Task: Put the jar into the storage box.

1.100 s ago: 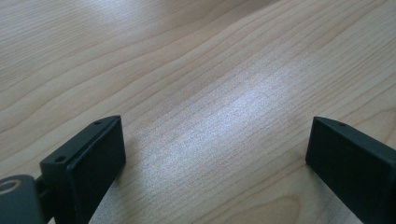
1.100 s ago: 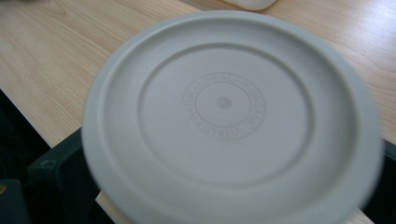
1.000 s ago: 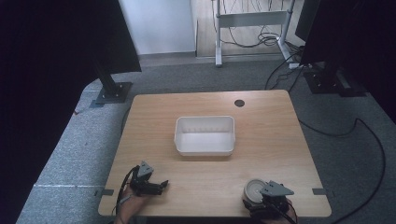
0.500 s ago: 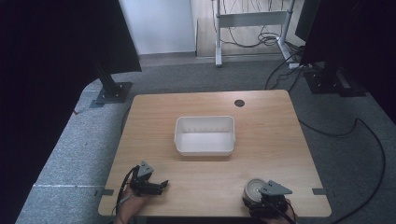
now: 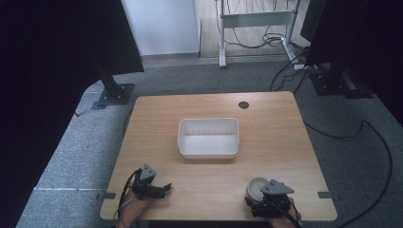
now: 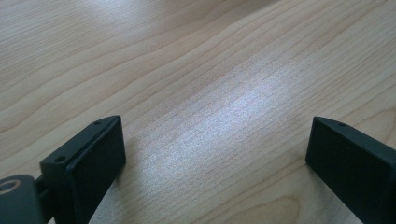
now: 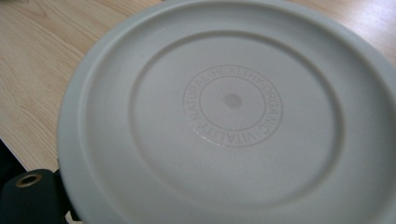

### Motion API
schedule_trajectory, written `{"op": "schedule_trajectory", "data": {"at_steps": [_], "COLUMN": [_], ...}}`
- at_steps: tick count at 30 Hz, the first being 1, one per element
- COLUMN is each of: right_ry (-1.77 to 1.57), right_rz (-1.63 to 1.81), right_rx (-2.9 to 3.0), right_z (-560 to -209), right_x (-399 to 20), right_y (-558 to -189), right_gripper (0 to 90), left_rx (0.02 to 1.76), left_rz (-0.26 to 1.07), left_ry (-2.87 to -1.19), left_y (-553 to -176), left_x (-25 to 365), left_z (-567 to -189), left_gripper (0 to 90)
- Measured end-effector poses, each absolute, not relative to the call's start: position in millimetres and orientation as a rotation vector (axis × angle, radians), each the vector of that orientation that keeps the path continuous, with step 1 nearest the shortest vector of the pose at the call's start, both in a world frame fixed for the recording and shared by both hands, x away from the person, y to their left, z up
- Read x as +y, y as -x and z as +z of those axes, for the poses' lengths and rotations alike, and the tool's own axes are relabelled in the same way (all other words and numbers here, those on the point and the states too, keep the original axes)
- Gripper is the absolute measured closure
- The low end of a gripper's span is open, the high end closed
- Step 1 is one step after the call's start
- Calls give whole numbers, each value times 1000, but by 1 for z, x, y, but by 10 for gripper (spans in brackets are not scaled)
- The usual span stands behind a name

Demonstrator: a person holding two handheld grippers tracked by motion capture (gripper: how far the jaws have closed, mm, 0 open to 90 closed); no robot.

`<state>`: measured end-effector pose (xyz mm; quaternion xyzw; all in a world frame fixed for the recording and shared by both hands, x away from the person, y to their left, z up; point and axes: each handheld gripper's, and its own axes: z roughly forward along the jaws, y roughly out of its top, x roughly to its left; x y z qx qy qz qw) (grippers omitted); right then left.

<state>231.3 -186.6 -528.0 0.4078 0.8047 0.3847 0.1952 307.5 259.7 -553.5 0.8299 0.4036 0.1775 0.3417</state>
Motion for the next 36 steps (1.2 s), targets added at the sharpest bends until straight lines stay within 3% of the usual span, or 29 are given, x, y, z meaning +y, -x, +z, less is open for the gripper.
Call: {"op": "schedule_trajectory", "data": {"at_steps": [36], "right_ry": [-1074], "right_rz": [1160], "right_rx": [2279], "right_z": [-499], "right_x": [-148], "right_y": [-280], "right_gripper": [97], "left_rx": [1048], "left_rz": [461], "left_ry": [-2157], "left_y": [-308], "left_x": [260], "left_z": [-554], "left_gripper": [44]}}
